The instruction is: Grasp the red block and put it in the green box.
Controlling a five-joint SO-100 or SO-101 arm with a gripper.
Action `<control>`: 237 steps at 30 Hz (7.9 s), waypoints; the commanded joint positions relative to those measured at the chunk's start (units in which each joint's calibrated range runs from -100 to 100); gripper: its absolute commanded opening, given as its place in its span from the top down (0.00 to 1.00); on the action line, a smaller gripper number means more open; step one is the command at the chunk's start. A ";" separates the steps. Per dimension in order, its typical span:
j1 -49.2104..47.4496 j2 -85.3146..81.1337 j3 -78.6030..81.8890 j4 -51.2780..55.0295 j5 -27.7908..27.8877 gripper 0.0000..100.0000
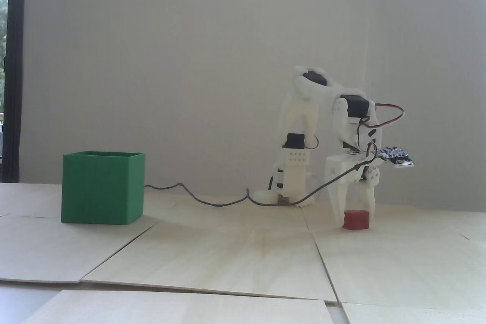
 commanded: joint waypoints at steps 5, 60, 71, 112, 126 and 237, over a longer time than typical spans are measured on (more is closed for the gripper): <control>0.63 -0.83 -3.80 -1.04 0.02 0.74; 59.82 -34.31 -23.41 12.87 0.54 0.98; 61.67 -34.07 -19.95 8.74 -0.04 0.98; 61.43 -12.20 -26.16 -10.74 -0.04 0.98; 61.75 -1.94 -38.14 -10.83 -0.04 0.98; 29.02 -112.48 100.37 7.47 -16.17 0.98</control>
